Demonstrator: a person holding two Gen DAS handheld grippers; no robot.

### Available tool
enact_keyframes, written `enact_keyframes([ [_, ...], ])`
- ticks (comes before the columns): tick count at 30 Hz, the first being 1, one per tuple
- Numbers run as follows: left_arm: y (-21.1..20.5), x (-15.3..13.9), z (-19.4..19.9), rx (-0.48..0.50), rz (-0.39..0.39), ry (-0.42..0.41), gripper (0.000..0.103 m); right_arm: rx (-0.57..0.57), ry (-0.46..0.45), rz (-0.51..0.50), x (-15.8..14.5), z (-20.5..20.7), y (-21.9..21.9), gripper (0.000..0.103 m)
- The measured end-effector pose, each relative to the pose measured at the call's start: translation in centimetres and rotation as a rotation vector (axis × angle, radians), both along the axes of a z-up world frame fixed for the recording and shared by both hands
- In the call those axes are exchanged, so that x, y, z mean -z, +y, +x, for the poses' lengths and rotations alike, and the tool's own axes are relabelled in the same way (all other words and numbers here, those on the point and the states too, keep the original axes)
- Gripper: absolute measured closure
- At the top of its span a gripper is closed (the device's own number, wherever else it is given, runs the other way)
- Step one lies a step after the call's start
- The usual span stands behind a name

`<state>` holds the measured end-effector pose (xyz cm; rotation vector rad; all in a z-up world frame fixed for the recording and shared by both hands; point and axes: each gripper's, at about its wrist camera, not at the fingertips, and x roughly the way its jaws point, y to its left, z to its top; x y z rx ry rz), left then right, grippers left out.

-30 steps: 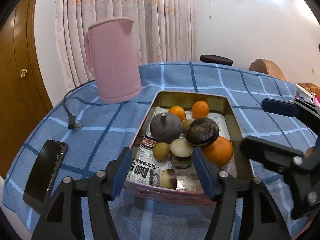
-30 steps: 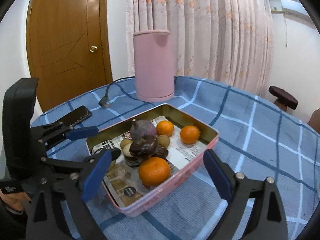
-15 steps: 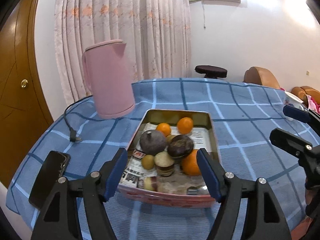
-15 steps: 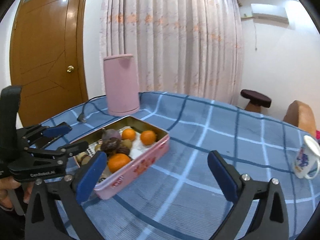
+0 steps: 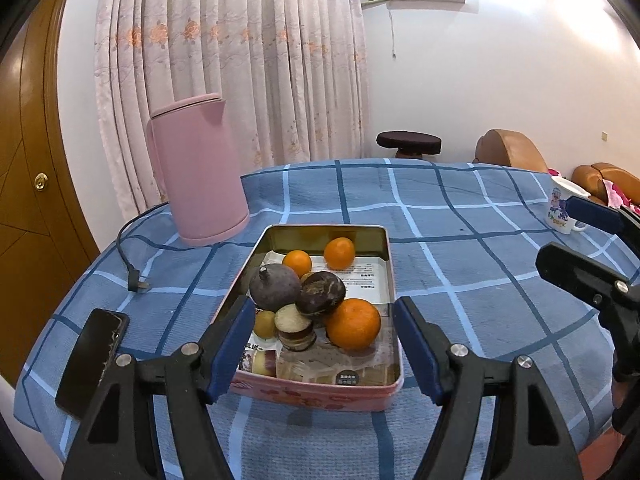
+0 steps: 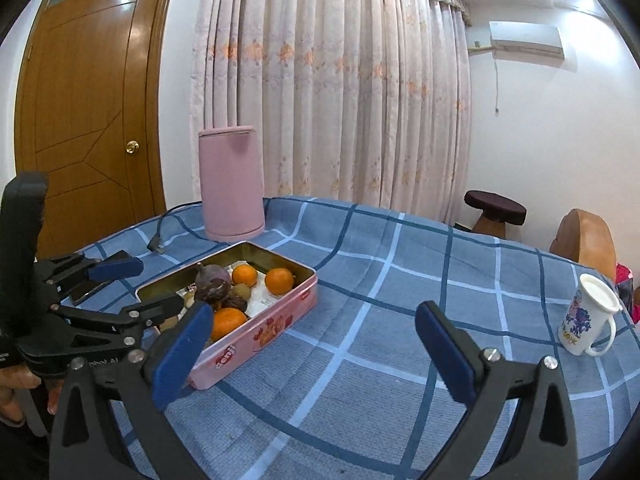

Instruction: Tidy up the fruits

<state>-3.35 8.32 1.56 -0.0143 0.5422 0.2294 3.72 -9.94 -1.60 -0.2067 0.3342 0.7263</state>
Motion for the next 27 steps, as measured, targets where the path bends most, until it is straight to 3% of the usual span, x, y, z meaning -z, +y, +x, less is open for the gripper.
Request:
enact_keyframes([
  [27, -2.0, -0.1, -0.3, 0.035, -0.015, 0.012, 0.030, 0.026, -0.037, 0.012, -0.7, -1.4, -1.6, 0.000],
])
